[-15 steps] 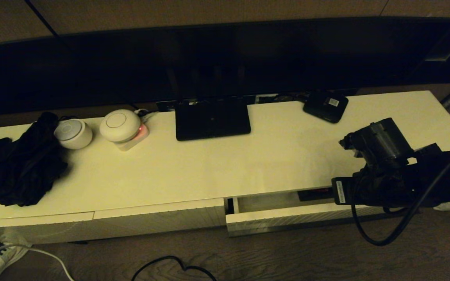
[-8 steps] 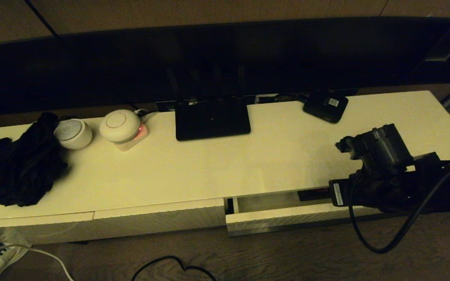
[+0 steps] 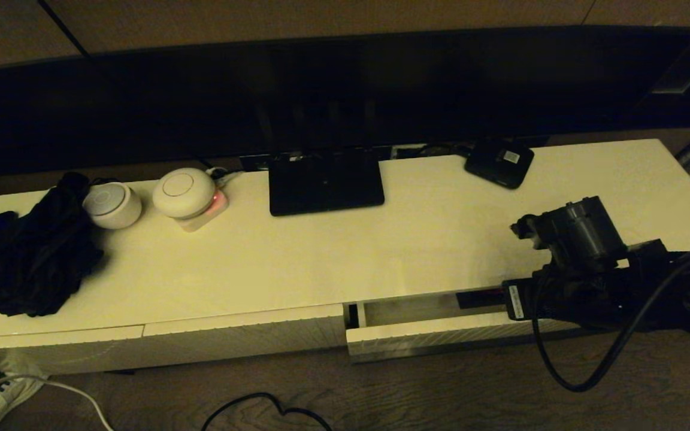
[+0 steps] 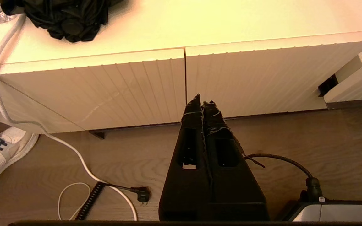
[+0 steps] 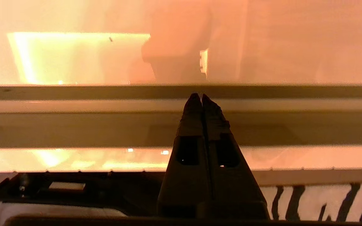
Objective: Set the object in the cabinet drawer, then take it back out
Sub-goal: Open the drawer
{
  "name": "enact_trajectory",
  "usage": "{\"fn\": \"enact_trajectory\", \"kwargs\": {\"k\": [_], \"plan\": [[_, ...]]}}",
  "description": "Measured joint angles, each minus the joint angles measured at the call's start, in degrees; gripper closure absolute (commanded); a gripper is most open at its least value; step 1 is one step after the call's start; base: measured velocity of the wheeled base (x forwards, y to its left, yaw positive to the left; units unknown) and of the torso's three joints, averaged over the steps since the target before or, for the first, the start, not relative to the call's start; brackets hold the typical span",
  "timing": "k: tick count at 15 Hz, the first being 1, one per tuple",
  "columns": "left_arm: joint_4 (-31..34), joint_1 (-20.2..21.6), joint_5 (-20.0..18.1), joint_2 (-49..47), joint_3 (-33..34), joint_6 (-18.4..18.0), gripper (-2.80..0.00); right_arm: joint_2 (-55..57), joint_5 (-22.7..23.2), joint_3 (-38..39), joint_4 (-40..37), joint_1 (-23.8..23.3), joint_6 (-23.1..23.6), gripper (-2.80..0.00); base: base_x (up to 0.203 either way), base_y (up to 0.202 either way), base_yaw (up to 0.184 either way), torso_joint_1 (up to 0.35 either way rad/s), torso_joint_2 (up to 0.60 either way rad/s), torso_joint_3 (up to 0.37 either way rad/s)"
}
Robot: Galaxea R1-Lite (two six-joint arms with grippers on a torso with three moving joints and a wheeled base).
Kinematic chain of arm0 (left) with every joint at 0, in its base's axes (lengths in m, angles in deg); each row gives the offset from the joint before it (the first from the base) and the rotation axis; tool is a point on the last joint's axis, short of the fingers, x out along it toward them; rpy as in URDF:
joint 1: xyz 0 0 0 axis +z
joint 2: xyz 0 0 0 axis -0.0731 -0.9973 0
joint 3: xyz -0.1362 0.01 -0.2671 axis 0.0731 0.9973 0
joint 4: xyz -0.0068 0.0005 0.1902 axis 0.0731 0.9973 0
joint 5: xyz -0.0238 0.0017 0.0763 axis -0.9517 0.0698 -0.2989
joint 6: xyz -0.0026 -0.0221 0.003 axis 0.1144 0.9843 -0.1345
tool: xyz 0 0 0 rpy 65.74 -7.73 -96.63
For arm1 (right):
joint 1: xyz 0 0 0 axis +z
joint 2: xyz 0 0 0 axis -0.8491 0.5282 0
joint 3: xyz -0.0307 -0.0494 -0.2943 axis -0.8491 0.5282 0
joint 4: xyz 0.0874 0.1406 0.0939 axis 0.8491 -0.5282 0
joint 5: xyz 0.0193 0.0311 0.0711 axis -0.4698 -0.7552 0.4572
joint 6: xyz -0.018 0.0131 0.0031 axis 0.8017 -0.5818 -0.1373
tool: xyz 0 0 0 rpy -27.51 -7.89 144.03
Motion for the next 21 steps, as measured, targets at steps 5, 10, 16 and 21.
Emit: {"fn": "enact_trajectory", "kwargs": {"k": [5,10,16,21], "plan": [[0.0,0.0,0.01,0.0,0.0,0.0,0.0,0.51,-0.05,2.04,0.36,-0.2,0.75,0.0,0.0,0.0,0.0,0.0,0.0,0.0],[0.0,0.0,0.01,0.0,0.0,0.0,0.0,0.66,0.17,3.34,-0.56,-0.2,0.64,0.0,0.0,0.0,0.0,0.0,0.0,0.0],[0.0,0.0,0.04,0.0,0.0,0.0,0.0,0.52,0.52,4.55,-4.9,-0.09,-0.3,0.0,0.0,0.0,0.0,0.0,0.0,0.0],[0.0,0.0,0.0,0.0,0.0,0.0,0.0,0.24,0.55,6.97,-5.6,0.02,-1.02,0.0,0.0,0.0,0.0,0.0,0.0,0.0]]}}
